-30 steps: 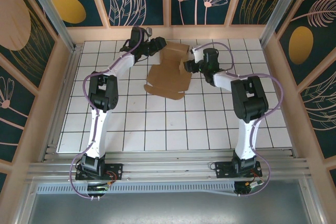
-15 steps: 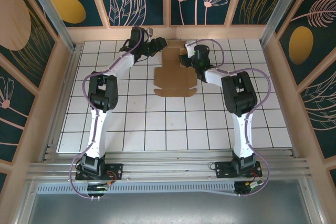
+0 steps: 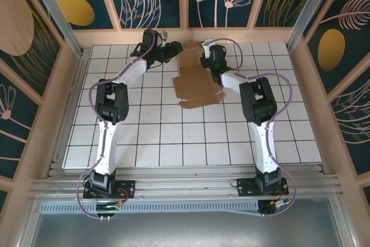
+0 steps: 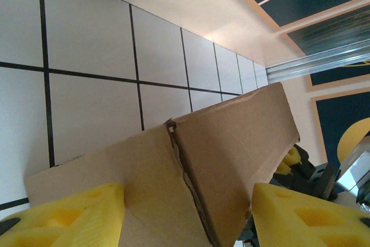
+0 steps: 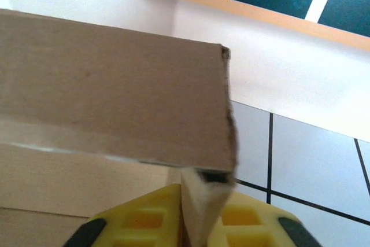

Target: Fold the paper box

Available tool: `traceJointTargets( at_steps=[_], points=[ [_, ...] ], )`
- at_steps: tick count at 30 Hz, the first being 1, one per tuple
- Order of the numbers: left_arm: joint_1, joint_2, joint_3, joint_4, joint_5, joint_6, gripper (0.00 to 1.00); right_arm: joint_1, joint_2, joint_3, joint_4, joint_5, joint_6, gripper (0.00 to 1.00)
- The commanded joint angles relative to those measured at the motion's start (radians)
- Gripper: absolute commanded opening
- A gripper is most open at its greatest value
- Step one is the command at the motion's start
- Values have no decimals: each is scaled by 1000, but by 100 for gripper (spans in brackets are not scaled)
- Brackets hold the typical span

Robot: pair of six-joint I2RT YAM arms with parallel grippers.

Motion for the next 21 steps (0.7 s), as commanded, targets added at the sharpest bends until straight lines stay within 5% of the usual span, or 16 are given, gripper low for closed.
traceJointTargets(
  at_steps=[1,2,9,11,16,18,21],
  points=[
    [-8,-58,-8,1,46,-26,60,24,22,26,-43,-3,-14,6],
    [-7,-58,-12,1,46,-26,61,24,23,22,-42,3,-18,0],
    [-8,-62,-32,19,44,-26,75,26,38,15,-46,22,-28,0],
    [-8,-54,-29,20,40,-20,78,27,41,15,-48,26,-28,10],
    [-8,-43,-8,2,12,7,78,35,30,10,-64,28,-30,18],
    [-8,-36,13,-17,6,12,76,38,11,-14,-51,5,-37,0],
    [-7,-38,17,-24,3,15,76,41,-26,-76,8,-22,-38,0]
  ],
)
